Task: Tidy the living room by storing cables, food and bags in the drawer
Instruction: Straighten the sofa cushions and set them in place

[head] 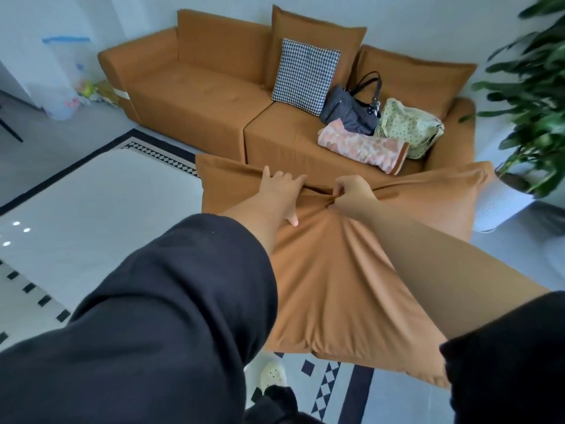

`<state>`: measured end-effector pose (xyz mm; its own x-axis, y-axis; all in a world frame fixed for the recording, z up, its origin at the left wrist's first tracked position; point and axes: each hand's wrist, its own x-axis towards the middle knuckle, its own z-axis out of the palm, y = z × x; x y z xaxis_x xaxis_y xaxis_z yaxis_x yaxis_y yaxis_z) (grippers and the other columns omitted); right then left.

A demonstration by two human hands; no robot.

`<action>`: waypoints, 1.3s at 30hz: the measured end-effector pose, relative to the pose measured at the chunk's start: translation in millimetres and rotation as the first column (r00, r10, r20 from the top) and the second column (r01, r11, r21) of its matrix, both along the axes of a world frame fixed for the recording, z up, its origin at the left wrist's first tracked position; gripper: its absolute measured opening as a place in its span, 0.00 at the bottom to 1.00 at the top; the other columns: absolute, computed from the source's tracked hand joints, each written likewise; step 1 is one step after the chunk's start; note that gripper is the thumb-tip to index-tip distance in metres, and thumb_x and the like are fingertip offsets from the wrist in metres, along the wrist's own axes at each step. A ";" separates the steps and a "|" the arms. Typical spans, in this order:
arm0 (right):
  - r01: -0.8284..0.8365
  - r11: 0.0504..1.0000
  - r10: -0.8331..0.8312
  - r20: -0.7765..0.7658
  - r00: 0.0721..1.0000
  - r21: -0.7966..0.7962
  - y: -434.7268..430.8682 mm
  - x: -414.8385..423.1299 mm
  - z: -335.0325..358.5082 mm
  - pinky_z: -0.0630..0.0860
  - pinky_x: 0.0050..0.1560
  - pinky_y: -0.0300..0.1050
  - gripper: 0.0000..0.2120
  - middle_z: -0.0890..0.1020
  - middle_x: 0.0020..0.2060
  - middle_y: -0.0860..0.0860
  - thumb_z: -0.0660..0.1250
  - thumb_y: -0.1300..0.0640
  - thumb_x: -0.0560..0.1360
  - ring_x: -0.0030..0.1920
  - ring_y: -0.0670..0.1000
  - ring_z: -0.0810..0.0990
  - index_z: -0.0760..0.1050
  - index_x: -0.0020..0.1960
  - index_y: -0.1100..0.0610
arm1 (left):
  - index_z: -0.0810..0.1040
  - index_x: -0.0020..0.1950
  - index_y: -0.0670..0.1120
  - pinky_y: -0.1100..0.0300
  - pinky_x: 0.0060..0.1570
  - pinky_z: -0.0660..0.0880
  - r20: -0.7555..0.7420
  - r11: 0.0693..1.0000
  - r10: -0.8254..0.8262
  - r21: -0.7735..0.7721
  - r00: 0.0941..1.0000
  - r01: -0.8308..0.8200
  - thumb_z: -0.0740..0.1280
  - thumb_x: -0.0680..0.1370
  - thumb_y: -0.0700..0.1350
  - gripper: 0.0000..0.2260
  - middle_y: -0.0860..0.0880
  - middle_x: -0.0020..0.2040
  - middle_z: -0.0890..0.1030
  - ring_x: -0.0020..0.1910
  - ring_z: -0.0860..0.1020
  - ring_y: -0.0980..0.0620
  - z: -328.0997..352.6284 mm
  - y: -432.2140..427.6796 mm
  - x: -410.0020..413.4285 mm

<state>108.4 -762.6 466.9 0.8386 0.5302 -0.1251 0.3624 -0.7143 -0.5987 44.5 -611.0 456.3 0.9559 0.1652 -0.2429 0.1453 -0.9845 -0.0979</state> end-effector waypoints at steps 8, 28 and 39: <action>-0.064 0.996 0.063 -0.012 0.998 -0.069 6.3 137.4 13.5 0.64 0.31 0.36 0.15 0.70 0.32 0.48 0.71 0.68 0.67 0.38 0.50 0.70 0.67 0.31 0.56 | 0.69 0.61 0.48 0.49 0.60 0.65 -0.007 0.993 -0.084 0.083 0.996 0.085 0.75 0.64 0.61 0.32 0.47 0.57 0.76 0.58 0.72 0.46 21.6 11.7 144.2; -0.370 0.755 0.482 0.076 0.873 -0.542 -10.0 518.8 10.4 0.66 0.40 0.42 0.11 0.75 0.41 0.52 0.75 0.58 0.67 0.45 0.54 0.74 0.72 0.37 0.56 | 0.75 0.59 0.46 0.50 0.55 0.76 -0.243 0.997 0.074 0.039 0.967 -0.066 0.71 0.72 0.56 0.21 0.49 0.58 0.76 0.56 0.77 0.45 27.6 -34.4 486.1; -0.275 0.702 0.527 0.219 0.822 -0.657 46.8 670.5 0.6 0.66 0.66 0.56 0.57 0.65 0.67 0.54 0.76 0.34 0.56 0.68 0.58 0.63 0.51 0.75 0.52 | 0.64 0.72 0.44 0.51 0.58 0.72 -0.216 1.000 -0.008 -0.028 0.976 0.002 0.71 0.74 0.52 0.30 0.44 0.64 0.74 0.61 0.74 0.43 51.6 39.7 610.7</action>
